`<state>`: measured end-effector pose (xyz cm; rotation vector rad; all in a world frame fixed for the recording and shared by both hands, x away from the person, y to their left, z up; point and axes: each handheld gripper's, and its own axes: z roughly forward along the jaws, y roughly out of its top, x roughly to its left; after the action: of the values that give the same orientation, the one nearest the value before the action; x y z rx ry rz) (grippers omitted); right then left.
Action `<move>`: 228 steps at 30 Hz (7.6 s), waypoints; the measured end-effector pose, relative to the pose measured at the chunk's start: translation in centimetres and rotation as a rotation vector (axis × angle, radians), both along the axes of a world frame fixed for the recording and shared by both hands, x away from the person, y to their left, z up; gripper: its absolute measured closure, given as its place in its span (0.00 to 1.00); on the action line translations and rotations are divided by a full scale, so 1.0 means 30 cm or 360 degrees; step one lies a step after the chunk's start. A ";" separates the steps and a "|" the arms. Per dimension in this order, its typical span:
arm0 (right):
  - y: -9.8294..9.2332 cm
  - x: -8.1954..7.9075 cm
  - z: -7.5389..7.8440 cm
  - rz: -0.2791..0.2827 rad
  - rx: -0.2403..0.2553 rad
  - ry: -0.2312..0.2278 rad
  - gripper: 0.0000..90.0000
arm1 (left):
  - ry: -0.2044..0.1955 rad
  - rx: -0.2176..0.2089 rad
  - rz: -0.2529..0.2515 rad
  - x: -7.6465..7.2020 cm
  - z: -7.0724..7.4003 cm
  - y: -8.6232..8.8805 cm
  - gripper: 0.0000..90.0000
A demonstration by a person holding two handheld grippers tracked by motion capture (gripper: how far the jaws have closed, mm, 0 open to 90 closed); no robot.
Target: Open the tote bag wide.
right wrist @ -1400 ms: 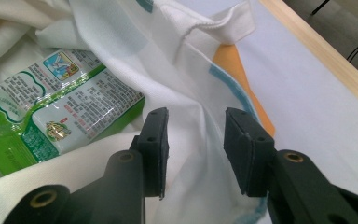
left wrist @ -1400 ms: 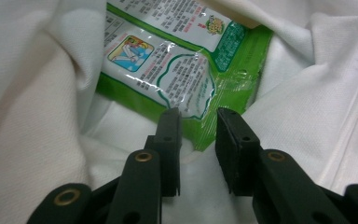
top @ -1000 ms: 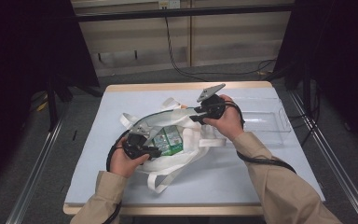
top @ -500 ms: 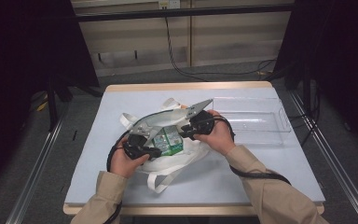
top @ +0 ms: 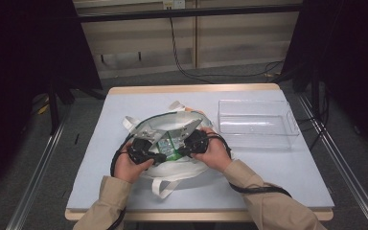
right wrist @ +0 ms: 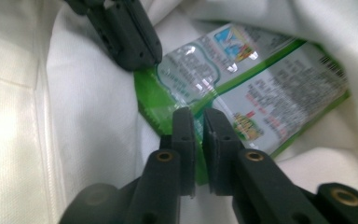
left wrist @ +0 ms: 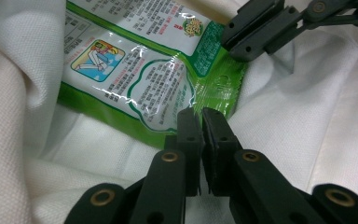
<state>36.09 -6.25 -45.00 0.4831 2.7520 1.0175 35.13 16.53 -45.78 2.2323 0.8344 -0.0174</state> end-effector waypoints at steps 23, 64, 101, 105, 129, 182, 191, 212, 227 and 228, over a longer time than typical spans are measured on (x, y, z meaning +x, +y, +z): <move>-0.120 -0.022 -0.050 -0.0259 0.0067 -0.0046 1.00 | -0.0060 -0.0001 -0.0012 0.004 0.004 -0.057 0.59; -0.187 -0.069 -0.045 -0.0195 0.0322 -0.0003 1.00 | -0.0185 0.0122 0.0001 0.027 0.022 -0.154 0.43; -0.195 -0.057 -0.053 -0.0167 0.0346 -0.0002 0.96 | -0.0146 0.0246 -0.0082 0.043 0.043 -0.206 1.00; -0.199 -0.056 -0.051 -0.0176 0.0351 -0.0006 0.96 | -0.0110 0.0217 -0.0068 0.046 0.041 -0.200 1.00; -0.196 -0.063 -0.044 -0.0169 0.0349 -0.0043 0.87 | -0.0102 0.0088 -0.0046 0.045 0.114 -0.179 1.00; -0.205 -0.056 -0.046 -0.0186 0.0363 -0.0056 0.80 | -0.0079 0.0122 -0.0088 0.028 0.231 -0.192 1.00; -0.210 -0.041 -0.009 -0.0225 0.0389 -0.0088 0.50 | -0.0087 0.0132 -0.0151 0.036 0.246 -0.213 1.00; -0.151 0.015 0.057 0.0009 0.0288 -0.0325 0.39 | -0.0087 0.0076 -0.0262 0.051 0.295 -0.217 1.00; -0.120 0.032 0.094 -0.0005 0.0244 -0.0284 0.82 | -0.0225 0.0024 -0.0114 0.054 0.293 -0.150 0.79; -0.120 0.034 0.099 -0.0019 0.0244 -0.0260 0.82 | -0.0220 0.0000 -0.0100 0.053 0.290 -0.138 0.80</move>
<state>37.10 -9.87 -42.04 0.4166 2.5383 1.2139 36.74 12.38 -37.08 2.2310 0.6895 0.1057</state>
